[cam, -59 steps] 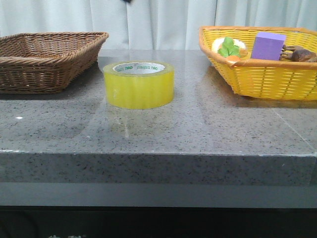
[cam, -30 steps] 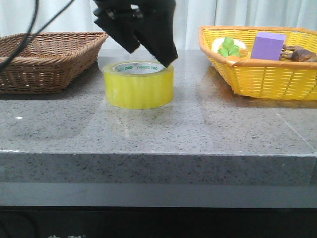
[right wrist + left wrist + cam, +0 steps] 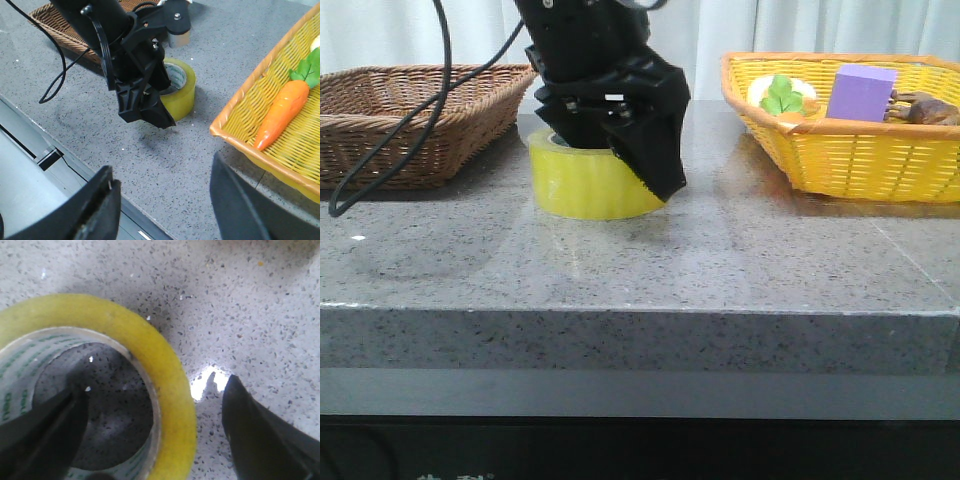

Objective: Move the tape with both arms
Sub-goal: 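Grip the tape roll rim with the left gripper and lift it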

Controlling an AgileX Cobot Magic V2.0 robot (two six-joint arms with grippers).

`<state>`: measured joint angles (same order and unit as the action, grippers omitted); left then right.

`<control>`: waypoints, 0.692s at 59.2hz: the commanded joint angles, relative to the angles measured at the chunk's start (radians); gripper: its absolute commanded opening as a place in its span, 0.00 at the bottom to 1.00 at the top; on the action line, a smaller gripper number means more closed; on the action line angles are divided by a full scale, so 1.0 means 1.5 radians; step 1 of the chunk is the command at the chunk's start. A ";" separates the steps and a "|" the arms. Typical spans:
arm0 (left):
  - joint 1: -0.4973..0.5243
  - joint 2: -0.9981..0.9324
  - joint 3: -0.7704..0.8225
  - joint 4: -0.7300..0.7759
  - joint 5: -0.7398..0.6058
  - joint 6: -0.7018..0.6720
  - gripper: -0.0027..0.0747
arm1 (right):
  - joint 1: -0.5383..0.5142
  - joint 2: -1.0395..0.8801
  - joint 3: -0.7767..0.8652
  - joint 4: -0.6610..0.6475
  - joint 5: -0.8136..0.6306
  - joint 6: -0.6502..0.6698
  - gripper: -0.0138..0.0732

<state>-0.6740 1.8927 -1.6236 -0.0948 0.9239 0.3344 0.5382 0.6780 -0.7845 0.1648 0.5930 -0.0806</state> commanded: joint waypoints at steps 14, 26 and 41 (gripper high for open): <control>-0.006 -0.025 -0.022 -0.011 -0.023 -0.001 0.40 | 0.000 -0.003 -0.016 0.004 -0.045 -0.003 0.65; -0.006 -0.025 -0.022 -0.011 -0.022 -0.001 0.24 | 0.000 -0.003 -0.016 0.004 -0.045 -0.003 0.65; -0.006 -0.027 -0.059 -0.011 0.006 -0.001 0.24 | 0.000 -0.003 -0.016 0.004 -0.045 -0.003 0.65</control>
<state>-0.6740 1.9115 -1.6439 -0.1018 0.9439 0.3344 0.5382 0.6780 -0.7845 0.1648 0.5930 -0.0806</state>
